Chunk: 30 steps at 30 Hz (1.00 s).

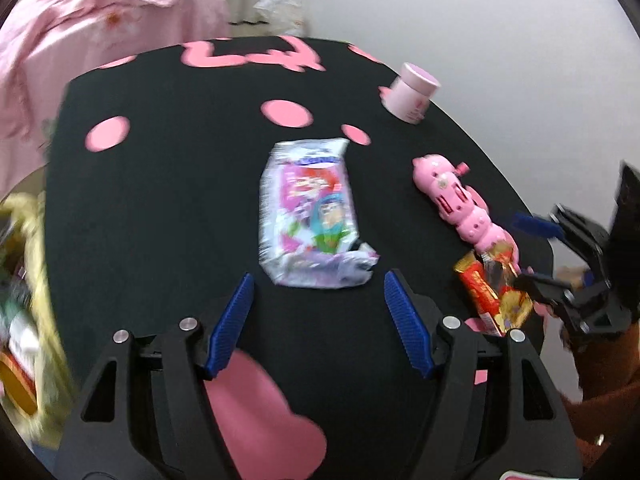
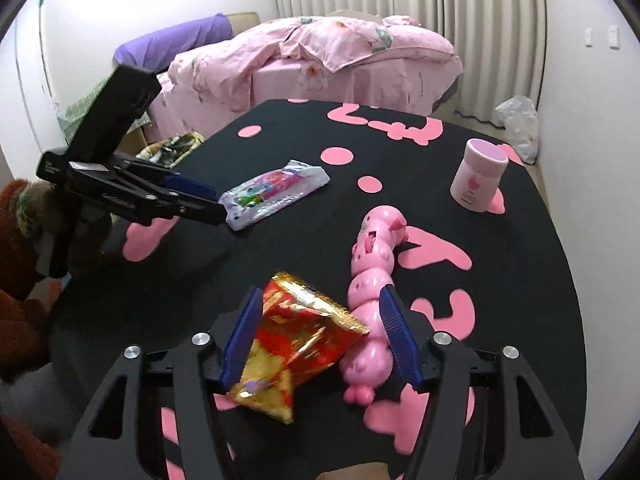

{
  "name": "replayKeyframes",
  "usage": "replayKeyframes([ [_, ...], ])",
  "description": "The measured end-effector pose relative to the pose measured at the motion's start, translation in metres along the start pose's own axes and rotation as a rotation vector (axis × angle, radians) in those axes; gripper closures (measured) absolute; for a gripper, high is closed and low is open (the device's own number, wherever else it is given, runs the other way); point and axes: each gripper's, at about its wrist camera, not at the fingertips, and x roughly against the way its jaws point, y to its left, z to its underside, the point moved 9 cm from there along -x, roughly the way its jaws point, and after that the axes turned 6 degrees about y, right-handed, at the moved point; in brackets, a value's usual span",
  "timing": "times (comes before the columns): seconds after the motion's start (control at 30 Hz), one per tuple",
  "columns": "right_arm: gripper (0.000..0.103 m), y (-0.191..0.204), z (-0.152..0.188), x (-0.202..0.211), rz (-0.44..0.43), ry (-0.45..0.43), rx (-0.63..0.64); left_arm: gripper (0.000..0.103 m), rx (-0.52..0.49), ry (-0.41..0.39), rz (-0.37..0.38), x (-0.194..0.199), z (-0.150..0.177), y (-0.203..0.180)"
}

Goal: Collect trash
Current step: 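Lift the tissue pack and red chips bag off the table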

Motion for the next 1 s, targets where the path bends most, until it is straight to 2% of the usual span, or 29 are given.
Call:
replayKeyframes([
  [0.07, 0.046, 0.000, 0.008, 0.008, 0.004, 0.002, -0.060, 0.038, 0.067, -0.053, -0.040, 0.010, 0.002, 0.011],
  [0.17, 0.045, 0.000, 0.022, 0.011, 0.022, 0.002, -0.143, 0.038, 0.143, -0.110, -0.047, 0.022, 0.003, 0.022],
  [0.27, 0.045, 0.007, 0.031, 0.004, 0.023, 0.003, -0.198, 0.038, 0.172, -0.134, -0.092, 0.027, 0.005, 0.029],
  [0.4, 0.045, 0.019, 0.032, -0.022, 0.040, 0.055, -0.196, 0.038, 0.204, -0.184, -0.138, 0.039, 0.002, 0.039],
  [0.47, 0.051, 0.026, 0.031, -0.032, 0.057, 0.071, -0.158, 0.038, 0.215, -0.205, -0.142, 0.044, 0.002, 0.043],
  [0.53, 0.069, 0.029, 0.028, -0.032, 0.050, 0.058, -0.138, 0.038, 0.219, -0.206, -0.130, 0.046, 0.004, 0.044],
  [0.7, 0.072, 0.021, 0.023, -0.012, 0.034, -0.002, -0.156, 0.036, 0.189, -0.200, -0.042, 0.039, 0.003, 0.030],
  [0.8, 0.073, 0.009, 0.022, 0.006, 0.051, -0.040, -0.172, 0.036, 0.146, -0.168, 0.005, 0.028, -0.003, 0.013],
  [0.87, 0.073, -0.001, 0.023, 0.012, 0.062, -0.056, -0.194, 0.036, 0.113, -0.165, -0.011, 0.022, -0.009, 0.005],
  [0.93, 0.073, -0.010, 0.024, 0.016, 0.071, -0.066, -0.219, 0.036, 0.075, -0.150, -0.059, 0.012, -0.018, 0.001],
  [1.0, 0.073, -0.016, 0.025, 0.019, 0.077, -0.073, -0.234, 0.037, 0.059, -0.099, -0.106, -0.003, -0.023, -0.001],
])
